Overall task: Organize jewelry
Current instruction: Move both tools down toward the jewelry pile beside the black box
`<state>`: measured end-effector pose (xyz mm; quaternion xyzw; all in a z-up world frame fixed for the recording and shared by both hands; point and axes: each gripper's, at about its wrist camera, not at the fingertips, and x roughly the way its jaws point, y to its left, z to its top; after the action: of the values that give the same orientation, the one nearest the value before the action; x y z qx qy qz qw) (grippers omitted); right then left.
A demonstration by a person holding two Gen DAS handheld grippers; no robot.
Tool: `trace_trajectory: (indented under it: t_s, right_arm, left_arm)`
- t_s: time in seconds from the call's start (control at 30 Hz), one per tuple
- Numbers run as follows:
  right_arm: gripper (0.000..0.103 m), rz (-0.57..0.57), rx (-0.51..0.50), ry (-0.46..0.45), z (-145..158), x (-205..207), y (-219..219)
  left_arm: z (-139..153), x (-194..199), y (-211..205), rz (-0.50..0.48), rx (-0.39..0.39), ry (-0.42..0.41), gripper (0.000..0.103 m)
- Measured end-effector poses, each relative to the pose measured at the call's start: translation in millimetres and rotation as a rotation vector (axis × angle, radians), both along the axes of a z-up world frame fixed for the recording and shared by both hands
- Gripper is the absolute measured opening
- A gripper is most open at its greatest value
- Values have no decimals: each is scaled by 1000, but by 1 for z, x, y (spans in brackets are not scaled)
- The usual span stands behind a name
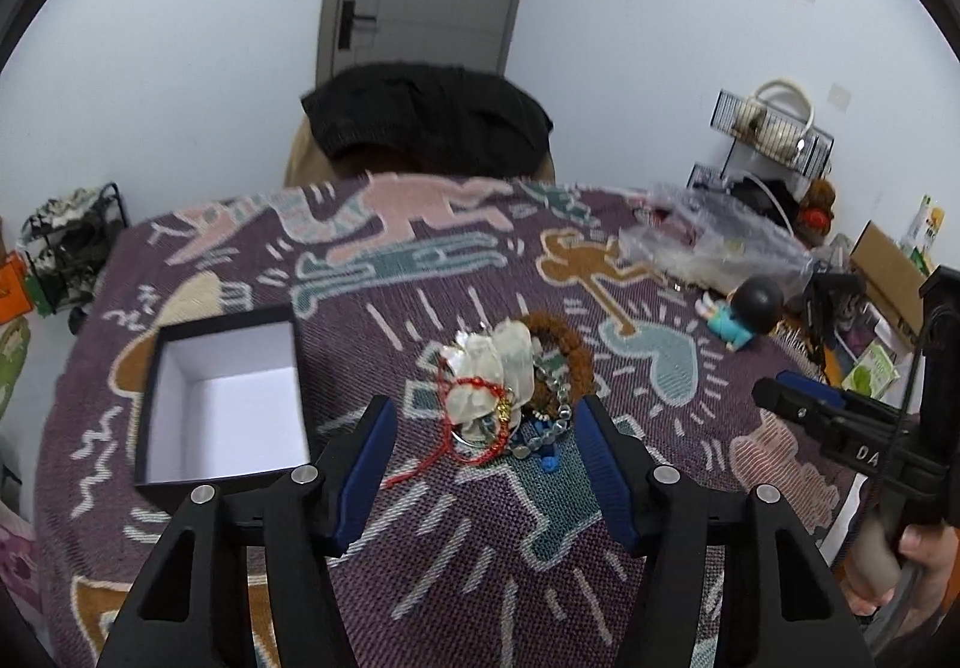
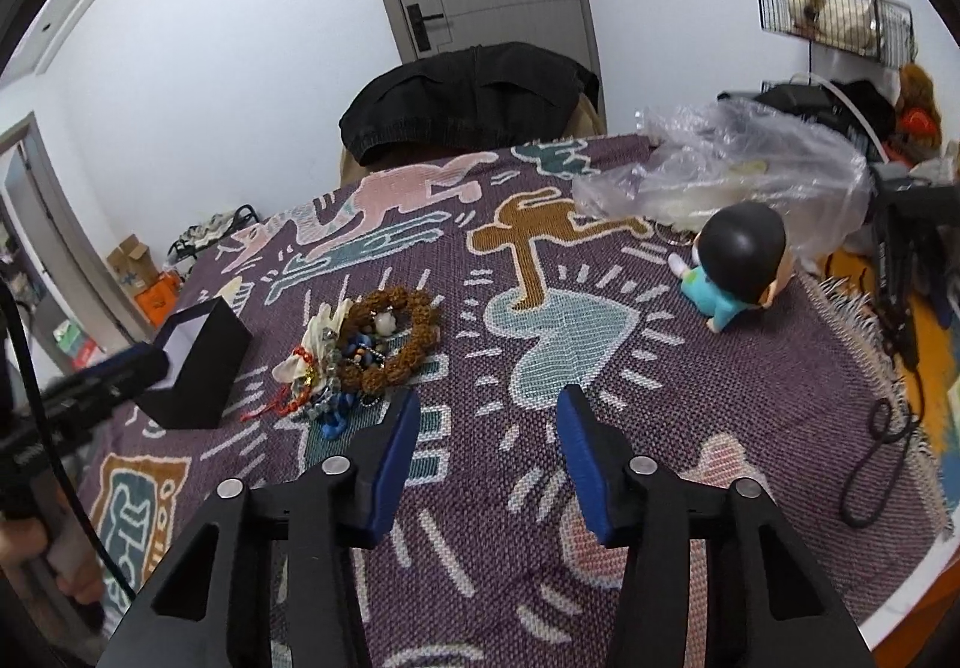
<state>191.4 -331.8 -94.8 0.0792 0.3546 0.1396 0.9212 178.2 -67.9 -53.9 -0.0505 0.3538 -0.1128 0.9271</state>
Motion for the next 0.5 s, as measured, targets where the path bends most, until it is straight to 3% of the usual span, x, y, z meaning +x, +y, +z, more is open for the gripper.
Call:
trace_trajectory:
  t_s: [0.3,0.5]
  right_arm:
    - [45,15,71,67,-16,22,-8]
    - [45,26,105,94,-23,29,-8]
  left_arm:
    - [-29,33,-18,-30,-2,122,35]
    - [-45,49,-28,-27,7,180,34]
